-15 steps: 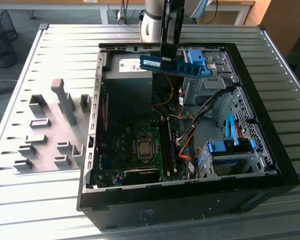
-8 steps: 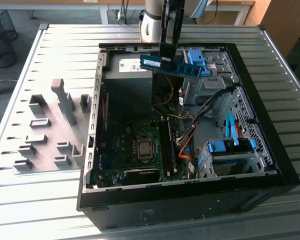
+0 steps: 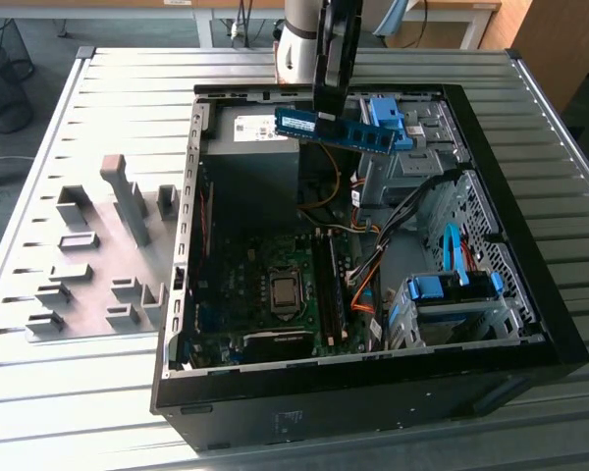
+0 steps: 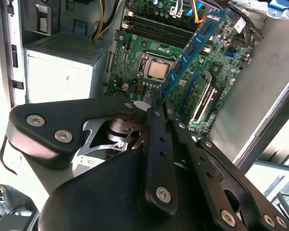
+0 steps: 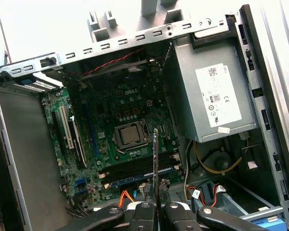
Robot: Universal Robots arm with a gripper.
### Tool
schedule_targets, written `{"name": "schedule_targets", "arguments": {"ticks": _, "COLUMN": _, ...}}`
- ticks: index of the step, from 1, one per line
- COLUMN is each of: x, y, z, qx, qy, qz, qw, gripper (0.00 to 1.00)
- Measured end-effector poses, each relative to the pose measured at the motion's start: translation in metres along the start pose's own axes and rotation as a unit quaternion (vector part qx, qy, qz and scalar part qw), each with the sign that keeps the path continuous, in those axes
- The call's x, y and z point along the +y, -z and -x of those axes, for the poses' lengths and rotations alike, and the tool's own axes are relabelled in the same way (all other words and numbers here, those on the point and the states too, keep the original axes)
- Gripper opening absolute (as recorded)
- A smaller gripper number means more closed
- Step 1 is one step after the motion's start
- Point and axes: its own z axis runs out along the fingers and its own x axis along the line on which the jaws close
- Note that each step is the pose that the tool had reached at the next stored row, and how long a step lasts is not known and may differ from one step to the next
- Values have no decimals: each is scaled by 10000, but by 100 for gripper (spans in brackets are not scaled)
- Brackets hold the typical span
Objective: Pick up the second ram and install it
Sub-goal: 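Insert the second ram into the second slot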
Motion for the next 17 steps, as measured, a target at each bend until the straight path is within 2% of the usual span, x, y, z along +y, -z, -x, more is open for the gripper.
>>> {"name": "schedule_targets", "arguments": {"ticks": 5, "x": 0, "y": -2, "z": 0, "qx": -1, "qy": -67, "qz": -1, "qw": 10000, "gripper": 14}}
{"name": "schedule_targets", "arguments": {"ticks": 10, "x": 0, "y": -6, "z": 0, "qx": -8, "qy": -310, "qz": -5, "qw": 9995, "gripper": 14}}
{"name": "schedule_targets", "arguments": {"ticks": 13, "x": 0, "y": -9, "z": 0, "qx": -12, "qy": -514, "qz": -8, "qw": 9987, "gripper": 14}}
{"name": "schedule_targets", "arguments": {"ticks": 17, "x": 0, "y": -15, "z": 0, "qx": -19, "qy": -814, "qz": -14, "qw": 9967, "gripper": 14}}
